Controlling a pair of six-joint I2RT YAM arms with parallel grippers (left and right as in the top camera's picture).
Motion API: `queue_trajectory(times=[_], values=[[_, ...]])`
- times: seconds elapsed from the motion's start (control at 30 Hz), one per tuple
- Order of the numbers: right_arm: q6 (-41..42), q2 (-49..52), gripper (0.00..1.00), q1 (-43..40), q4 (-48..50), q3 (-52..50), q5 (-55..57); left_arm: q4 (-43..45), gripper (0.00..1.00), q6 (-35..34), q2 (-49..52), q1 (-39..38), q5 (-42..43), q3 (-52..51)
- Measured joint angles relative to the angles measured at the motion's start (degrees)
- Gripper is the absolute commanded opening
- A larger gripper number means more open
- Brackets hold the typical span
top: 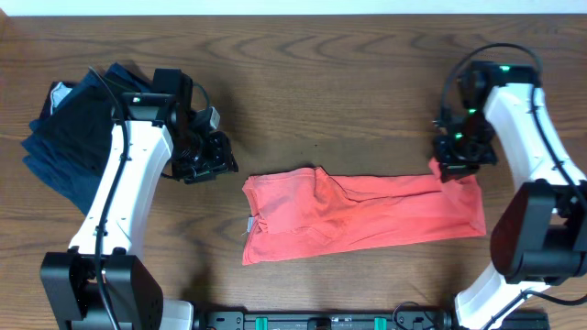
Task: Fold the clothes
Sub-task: 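Grasp the strip's right end with the right gripper and fold it leftward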
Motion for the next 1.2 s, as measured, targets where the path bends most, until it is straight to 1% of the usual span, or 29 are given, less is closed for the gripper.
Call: queue_trajectory(times=[0.17, 0.2, 0.23, 0.27, 0.3, 0.37, 0.43, 0.47, 0.57, 0.63, 0.67, 0.7, 0.77, 0.87, 0.93, 1.03, 1.1, 1.13, 1.2], values=[[2.16, 0.00, 0.04, 4.42, 0.98, -0.79, -0.28, -0.02, 0.50, 0.00, 0.00, 0.00, 0.00, 0.00], [2.36, 0.00, 0.07, 5.18, 1.20, -0.83, -0.48, -0.02, 0.50, 0.02, 0.00, 0.00, 0.00, 0.00], [2.67, 0.00, 0.12, 6.01, 1.53, -0.83, -0.94, -0.02, 0.50, 0.02, 0.00, 0.00, 0.00, 0.00], [2.97, -0.02, 0.24, 6.67, 1.88, -0.85, -1.49, -0.02, 0.50, 0.02, 0.00, 0.00, 0.00, 0.00], [3.30, -0.02, 0.34, 7.32, 2.08, -0.85, -1.90, -0.02, 0.50, 0.02, 0.00, 0.00, 0.00, 0.00], [3.74, -0.02, 0.43, 8.70, 2.08, -0.90, -2.89, -0.04, 0.50, 0.02, 0.00, 0.00, 0.00, 0.00], [3.82, -0.04, 0.47, 10.05, 1.46, -0.90, -3.91, -0.13, 0.51, 0.02, 0.00, 0.00, 0.00, 0.00], [3.76, -0.04, 0.48, 10.67, 0.92, -0.92, -4.52, -0.26, 0.51, 0.02, 0.00, 0.00, 0.00, 0.00], [3.69, -0.09, 0.45, 11.72, -0.31, -0.92, -5.46, -0.50, 0.54, 0.04, 0.00, 0.00, 0.00, 0.00], [3.93, -0.17, 0.47, 11.87, -0.37, -0.92, -5.09, -0.50, 0.57, 0.02, 0.00, 0.00, 0.00, 0.00], [4.55, -0.20, 0.48, 11.80, -0.39, -0.92, -4.17, -0.48, 0.60, 0.07, 0.00, 0.00, 0.00, 0.00], [5.79, -0.20, 0.52, 11.78, -0.37, -0.92, -2.34, -0.50, 0.63, -0.13, 0.00, 0.00, 0.00, 0.00], [8.46, -0.22, 0.56, 11.61, 0.00, -0.94, 1.79, -0.50, 0.68, -0.28, 0.00, 0.00, 0.00, 0.00], [10.75, -0.22, 0.56, 10.88, 1.16, -0.94, 6.23, -0.46, 0.71, -0.57, 0.00, 0.00, 0.00, -0.07], [11.80, -0.22, 0.56, 10.29, 1.40, -0.96, 8.00, 0.04, 0.75, -0.57, 0.02, 0.00, 0.04, -0.63], [12.87, -0.24, 0.56, 10.10, 1.70, -0.96, 9.33, 2.67, 0.81, -0.66, 0.02, -0.02, 0.59, -3.23], [13.57, -0.26, 0.57, 10.10, 2.25, -0.96, 9.92, 5.73, 0.82, -0.70, 0.02, -0.28, 1.55, -6.05], [13.94, -0.26, 0.57, 10.10, 2.45, -0.98, 10.05, 7.13, 0.87, -0.76, 0.11, -0.44, 2.08, -7.39], [14.45, -0.26, 0.57, 10.10, 2.75, -1.01, 10.29, 10.73, 0.93, -0.66, 0.39, -1.22, 3.17, -10.62]])
